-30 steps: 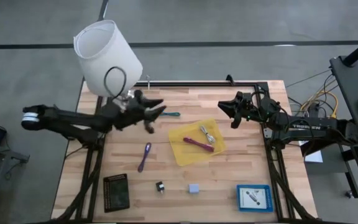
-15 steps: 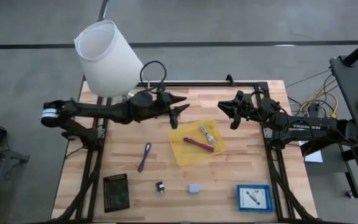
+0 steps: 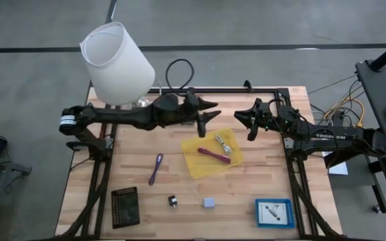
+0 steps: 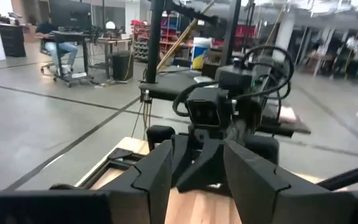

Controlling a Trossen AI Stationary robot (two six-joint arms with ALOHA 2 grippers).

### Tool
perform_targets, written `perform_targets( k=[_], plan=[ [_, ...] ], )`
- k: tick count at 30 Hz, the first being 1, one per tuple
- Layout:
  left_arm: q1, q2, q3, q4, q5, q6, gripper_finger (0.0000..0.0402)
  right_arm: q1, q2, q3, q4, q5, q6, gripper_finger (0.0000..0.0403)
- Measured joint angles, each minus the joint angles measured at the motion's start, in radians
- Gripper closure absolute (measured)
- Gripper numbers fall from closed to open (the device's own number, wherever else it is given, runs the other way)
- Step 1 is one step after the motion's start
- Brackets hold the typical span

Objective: Pick and place items into bin
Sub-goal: Put the blue charger cable into the yellow bin

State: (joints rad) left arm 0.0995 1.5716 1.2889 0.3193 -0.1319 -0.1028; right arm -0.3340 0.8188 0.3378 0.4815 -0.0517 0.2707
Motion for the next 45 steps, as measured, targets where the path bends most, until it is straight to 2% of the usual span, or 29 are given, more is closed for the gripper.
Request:
perform_targets(
  k=[8, 11, 16, 18, 27, 34, 45],
  plan=[
    [0.020, 0.111, 0.177, -0.371, -0.042, 0.004, 0.0272, -0.001, 0.000, 0.000, -0.007, 0.000, 0.015, 0.0349],
    [0.021, 0.149, 0.197, -0.411, -0.071, 0.005, 0.0271, -0.001, 0.000, 0.000, -0.008, 0.000, 0.014, 0.0349],
    [0.024, 0.187, 0.194, -0.443, -0.222, 0.006, 0.0272, 0.000, 0.000, 0.000, -0.015, 0.000, 0.018, 0.0349],
    [0.034, 0.195, 0.193, -0.470, -0.246, 0.005, 0.0272, 0.000, 0.000, 0.000, -0.015, 0.000, 0.018, 0.0349],
    [0.058, 0.194, 0.088, -0.573, -0.239, 0.008, 0.0271, 0.000, 0.000, 0.000, -0.015, 0.000, 0.017, 0.0349],
    [0.086, 0.194, 0.017, -0.647, -0.181, 0.004, 0.0268, 0.000, 0.000, 0.000, -0.015, 0.000, 0.018, 0.0349],
    [0.171, 0.195, 0.015, -0.838, -0.124, -0.178, 0.0187, 0.000, 0.001, 0.000, -0.092, 0.001, 0.017, 0.0349]
  ],
)
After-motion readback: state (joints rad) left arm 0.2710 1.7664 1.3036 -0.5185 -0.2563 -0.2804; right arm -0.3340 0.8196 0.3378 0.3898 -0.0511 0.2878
